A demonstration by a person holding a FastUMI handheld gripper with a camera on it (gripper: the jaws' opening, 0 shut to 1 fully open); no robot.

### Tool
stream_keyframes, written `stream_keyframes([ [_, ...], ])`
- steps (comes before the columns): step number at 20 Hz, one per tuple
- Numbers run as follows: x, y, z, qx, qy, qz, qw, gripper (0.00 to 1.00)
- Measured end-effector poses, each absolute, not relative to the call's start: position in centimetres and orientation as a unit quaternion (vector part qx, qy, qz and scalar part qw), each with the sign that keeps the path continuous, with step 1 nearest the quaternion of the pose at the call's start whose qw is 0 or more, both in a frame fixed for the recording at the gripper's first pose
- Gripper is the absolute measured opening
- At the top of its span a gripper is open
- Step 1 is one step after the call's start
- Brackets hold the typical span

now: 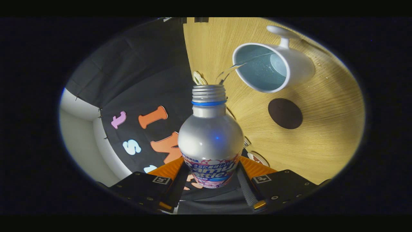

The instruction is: Take the bottle from table, then pour the juice into the cup, finally place the bottle on the coaster

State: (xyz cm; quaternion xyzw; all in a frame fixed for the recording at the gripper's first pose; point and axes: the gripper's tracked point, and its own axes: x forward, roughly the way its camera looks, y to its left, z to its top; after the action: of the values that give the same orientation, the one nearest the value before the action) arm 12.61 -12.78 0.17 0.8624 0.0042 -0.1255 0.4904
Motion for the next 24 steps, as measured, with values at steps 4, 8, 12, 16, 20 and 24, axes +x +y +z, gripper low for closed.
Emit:
stream_keyframes([
  [4,12.7,-12.9,0.0,0.865,0.006,-0.128,0.485,0.77],
  [8,12.7,-12.8,0.0,0.867,0.008,-0.129,0.481,0.77],
  [12,12.7,-13.0,0.5,0.869,0.004,-0.127,0.478,0.77],
  [16,12.5,-13.0,0.6,0.872,0.002,-0.124,0.473,0.77],
  [20,12.8,-13.2,0.8,0.88,-0.002,-0.12,0.459,0.77],
  [24,13.5,-12.6,0.7,0.883,-0.002,-0.117,0.455,0.77],
])
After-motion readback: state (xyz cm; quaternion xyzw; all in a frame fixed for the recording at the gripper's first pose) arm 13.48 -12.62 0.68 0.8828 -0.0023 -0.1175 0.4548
